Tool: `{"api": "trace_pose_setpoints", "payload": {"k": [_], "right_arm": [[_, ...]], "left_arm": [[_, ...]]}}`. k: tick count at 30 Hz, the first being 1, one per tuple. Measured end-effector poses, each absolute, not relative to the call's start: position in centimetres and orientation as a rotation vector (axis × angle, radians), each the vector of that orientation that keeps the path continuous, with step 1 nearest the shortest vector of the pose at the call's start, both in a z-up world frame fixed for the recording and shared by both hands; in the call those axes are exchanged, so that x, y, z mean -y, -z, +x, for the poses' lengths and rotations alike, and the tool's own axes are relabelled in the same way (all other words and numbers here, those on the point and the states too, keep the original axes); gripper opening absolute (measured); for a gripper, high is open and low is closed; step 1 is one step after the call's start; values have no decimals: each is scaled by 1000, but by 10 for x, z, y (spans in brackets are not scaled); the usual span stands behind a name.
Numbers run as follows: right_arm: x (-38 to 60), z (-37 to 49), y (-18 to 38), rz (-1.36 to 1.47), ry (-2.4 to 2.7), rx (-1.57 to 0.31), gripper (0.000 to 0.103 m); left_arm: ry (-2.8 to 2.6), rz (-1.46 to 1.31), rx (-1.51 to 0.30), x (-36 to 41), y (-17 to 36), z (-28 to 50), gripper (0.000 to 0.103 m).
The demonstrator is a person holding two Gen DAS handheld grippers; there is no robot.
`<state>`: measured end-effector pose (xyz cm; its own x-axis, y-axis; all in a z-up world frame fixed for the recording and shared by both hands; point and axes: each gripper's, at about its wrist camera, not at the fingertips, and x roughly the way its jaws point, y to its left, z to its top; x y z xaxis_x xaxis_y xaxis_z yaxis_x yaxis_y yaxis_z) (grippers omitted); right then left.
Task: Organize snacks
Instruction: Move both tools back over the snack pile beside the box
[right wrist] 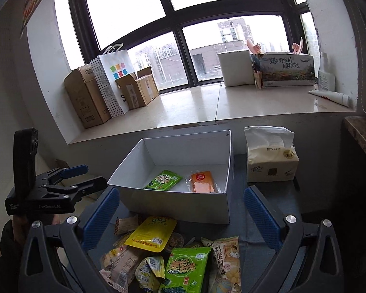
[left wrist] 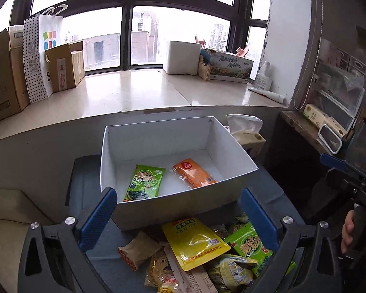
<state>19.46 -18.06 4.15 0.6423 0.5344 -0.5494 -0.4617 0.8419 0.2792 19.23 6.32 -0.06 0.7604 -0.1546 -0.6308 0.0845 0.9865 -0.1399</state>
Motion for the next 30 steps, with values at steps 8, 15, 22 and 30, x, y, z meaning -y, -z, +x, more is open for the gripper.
{"api": "trace_pose_setpoints", "payload": {"k": [8,15,22,30], "right_arm": [[212,142,-20,136,-549,-661,103],[243,126,3,165,-520,-683,103],[265,129,14,234,-487,-705,103],[236,135,28,162,-549,-748,103]], "left_arm": [[117,-146,-678,-53,4,136,103],[102,-134,-714,-44,17,119,103],[105,-150,-727,-43,21,114,103],[110,-152,-747,-36,28,105,103]]}}
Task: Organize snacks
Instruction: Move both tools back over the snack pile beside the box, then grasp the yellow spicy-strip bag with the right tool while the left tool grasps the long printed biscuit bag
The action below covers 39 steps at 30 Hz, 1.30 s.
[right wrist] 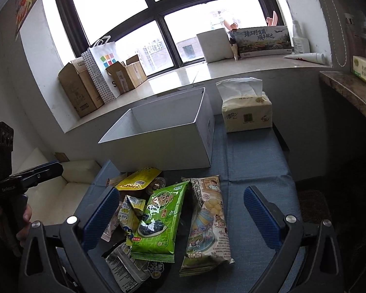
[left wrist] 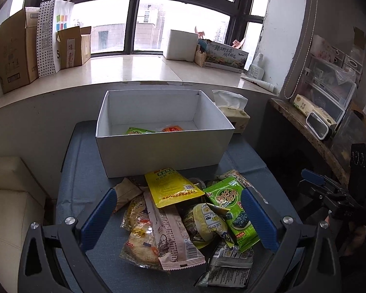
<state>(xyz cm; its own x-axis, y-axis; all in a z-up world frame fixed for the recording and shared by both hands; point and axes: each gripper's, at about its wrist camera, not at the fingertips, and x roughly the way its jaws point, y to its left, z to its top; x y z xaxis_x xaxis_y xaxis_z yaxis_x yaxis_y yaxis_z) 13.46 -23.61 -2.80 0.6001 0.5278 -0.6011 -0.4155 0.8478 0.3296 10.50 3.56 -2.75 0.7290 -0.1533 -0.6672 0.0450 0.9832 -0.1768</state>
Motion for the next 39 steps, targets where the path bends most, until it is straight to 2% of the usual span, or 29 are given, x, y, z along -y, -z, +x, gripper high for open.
{"api": "trace_pose_setpoints", "payload": {"k": [8,22,31,32,34,36,38,39], "right_arm": [[170,154,46,-4,-673,-821,103],[16,250,105,-172,-623,-1181,103],[-9,265,150,-219,-579,-1320,102],[-9,267,154,-231,-572,-1336,92],[-5,270,159,-218,-575,-1365,87],[1,272,160,-166,-603,-1383,74],[7,270,157,-131,-626,-1375,57],[9,267,153,-137,-632,-1360,56]], "left_arm": [[93,-148,-765,-38,38,84,103],[25,-230,-759,-86,55,55,103],[27,-266,-764,-101,67,52,103],[28,-273,-767,-102,68,52,103],[25,-282,-769,-103,71,53,103],[27,-285,-769,-104,72,53,103],[26,-283,-772,-104,74,52,103],[24,-281,-774,-104,74,52,103]]}}
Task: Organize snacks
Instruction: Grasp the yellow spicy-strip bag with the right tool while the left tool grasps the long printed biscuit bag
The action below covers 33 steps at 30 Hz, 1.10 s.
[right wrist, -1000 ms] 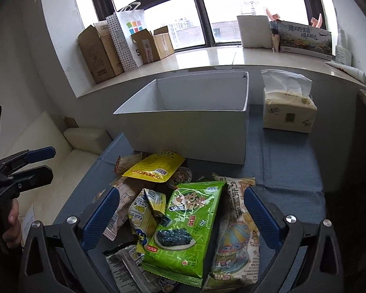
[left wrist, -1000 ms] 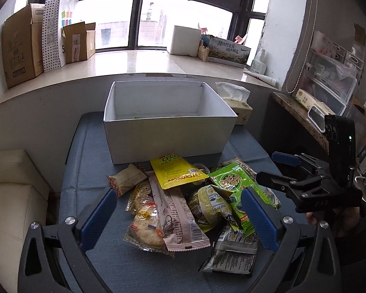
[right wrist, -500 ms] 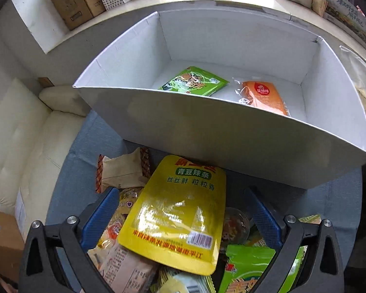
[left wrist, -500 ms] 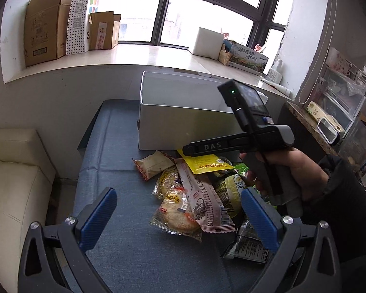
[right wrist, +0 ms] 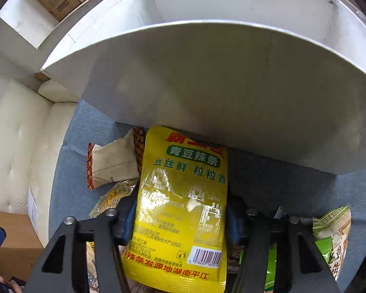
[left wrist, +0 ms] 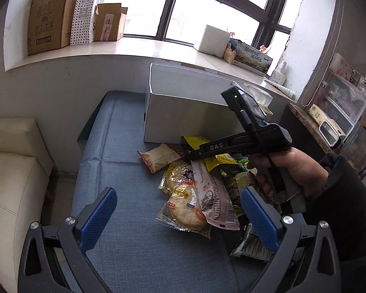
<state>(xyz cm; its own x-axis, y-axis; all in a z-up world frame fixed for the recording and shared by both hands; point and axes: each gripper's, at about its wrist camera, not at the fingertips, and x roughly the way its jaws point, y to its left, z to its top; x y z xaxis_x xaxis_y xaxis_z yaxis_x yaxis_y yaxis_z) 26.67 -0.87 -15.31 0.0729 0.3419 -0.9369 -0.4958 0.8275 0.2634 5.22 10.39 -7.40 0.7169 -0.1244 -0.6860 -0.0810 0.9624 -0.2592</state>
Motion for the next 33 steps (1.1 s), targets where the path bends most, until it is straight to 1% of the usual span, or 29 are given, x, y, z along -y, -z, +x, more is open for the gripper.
{"api": "trace_pose_setpoints", "payload": {"k": [4,13,17,24,28,31,32,33], "right_arm": [[25,258,137,-59,-683,-1305,55],[99,230,62,150,-764,-1085,55],[129,209,40,178,-732,-1019,55],[175,179,29,219,-677,-1007,55],[188,173,36,248,-659,-1012,55],[191,172,41,258,-653,-1020,55],[193,171,42,260,-651,-1020,55],[196,168,42,261,-649,-1019,55]], "left_arm": [[21,-279,-776,-103,74,54,103],[58,-207,-819,-79,79,72,103],[86,-126,-895,-56,94,96,103],[41,178,-1039,-10,131,145,103],[18,307,-1105,10,153,171,103],[-34,431,-1121,26,172,185,103],[-40,455,-1135,29,178,189,100],[-43,464,-1143,31,182,190,94]]}}
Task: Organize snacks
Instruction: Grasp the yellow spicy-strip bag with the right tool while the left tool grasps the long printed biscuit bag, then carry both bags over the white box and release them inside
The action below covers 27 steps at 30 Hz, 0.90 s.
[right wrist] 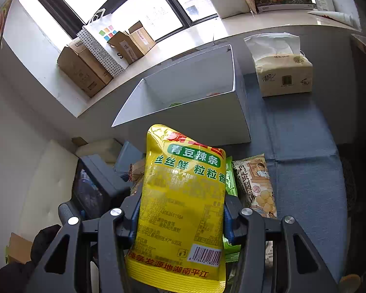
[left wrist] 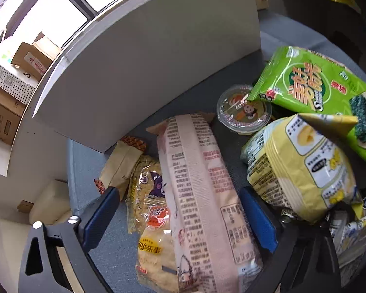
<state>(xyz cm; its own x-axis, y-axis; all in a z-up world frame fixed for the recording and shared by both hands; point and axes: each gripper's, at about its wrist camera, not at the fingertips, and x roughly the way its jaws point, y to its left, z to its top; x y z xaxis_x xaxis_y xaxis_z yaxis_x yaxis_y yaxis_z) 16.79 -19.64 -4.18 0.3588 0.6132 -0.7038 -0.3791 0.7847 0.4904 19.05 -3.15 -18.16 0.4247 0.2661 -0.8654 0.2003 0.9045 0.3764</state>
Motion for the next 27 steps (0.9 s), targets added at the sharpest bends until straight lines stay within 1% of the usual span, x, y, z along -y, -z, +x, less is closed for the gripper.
{"api": "trace_pose_setpoints", "payload": {"k": [1,2,3,10,18,23,27], "right_arm": [[197,167,42,263,-648,-1016,55],[199,167,42,264,-649,-1014,55],[200,167,42,264,-649,-1013,55],[199,165,46,275,-652,-1017,55],[184,161,47,261,-688,-1027,55],[177,162,44,258,-705,-1023,55],[170,171,36,252,-725,-1007,55]], "left_arm": [[-31,451,-1124,33,179,189,88],[4,422,-1138,33,178,188,62],[3,403,-1150,32,177,188,59],[46,252,-1083,6,148,160,58],[126,20,-1008,-37,115,134,58],[142,-107,-905,-65,76,127,58],[134,-126,-813,-72,40,138,58]]}}
